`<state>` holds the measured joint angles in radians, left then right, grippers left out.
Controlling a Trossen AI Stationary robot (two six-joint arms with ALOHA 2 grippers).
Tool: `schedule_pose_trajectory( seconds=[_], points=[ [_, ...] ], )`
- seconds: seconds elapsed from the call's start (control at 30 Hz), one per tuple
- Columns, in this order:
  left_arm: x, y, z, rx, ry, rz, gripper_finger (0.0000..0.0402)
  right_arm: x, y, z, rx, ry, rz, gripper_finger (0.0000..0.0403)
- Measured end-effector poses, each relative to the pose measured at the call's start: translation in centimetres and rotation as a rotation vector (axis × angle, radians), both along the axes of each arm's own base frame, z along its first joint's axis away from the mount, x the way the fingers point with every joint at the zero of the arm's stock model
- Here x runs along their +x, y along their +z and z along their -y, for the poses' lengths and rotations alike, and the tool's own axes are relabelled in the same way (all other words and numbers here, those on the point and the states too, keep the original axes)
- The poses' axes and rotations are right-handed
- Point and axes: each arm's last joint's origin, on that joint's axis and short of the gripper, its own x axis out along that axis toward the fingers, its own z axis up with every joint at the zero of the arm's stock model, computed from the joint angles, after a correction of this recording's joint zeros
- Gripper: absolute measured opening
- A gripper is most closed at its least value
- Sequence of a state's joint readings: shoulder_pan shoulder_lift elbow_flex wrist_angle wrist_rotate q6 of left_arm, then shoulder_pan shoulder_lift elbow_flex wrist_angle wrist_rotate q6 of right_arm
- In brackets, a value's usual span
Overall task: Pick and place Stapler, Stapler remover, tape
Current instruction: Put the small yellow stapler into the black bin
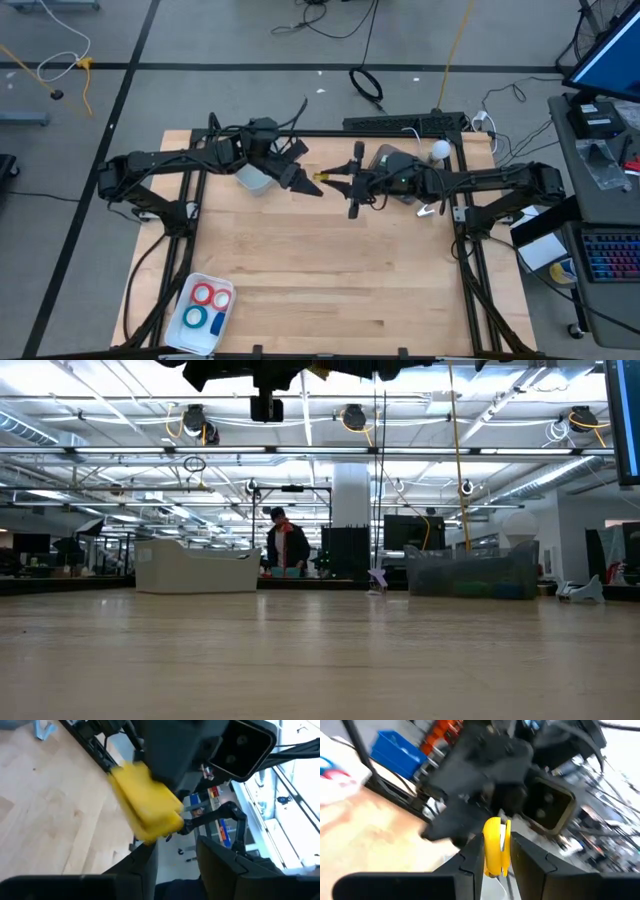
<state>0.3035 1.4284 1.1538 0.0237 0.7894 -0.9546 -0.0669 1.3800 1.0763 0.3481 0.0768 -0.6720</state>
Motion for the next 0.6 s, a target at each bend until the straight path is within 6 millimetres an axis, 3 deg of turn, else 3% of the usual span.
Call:
schedule_pose_trajectory(
  seconds=[0.17, 0.33, 0.47, 0.6],
  points=[
    [-0.2, -0.5, 0.0, -0.011, 0.001, -0.054, 0.0131, -0.1, -0.4, 0.3, -0.054, -0.110, -0.059, 0.0079],
    [-0.6, -1.6, 0.1, -0.009, -0.002, -0.157, 0.0131, -1.1, -1.4, 0.8, -0.081, -0.291, -0.223, 0.0078],
    [-0.8, -2.1, 0.1, 0.016, 0.004, -0.205, 0.0131, -3.1, -2.6, 1.8, -0.060, -0.492, -0.430, 0.0071],
    [-0.9, -2.3, 0.1, 0.045, 0.003, -0.214, 0.0131, -6.1, -4.0, 2.9, 0.085, -0.628, -0.640, 0.0067]
  ],
)
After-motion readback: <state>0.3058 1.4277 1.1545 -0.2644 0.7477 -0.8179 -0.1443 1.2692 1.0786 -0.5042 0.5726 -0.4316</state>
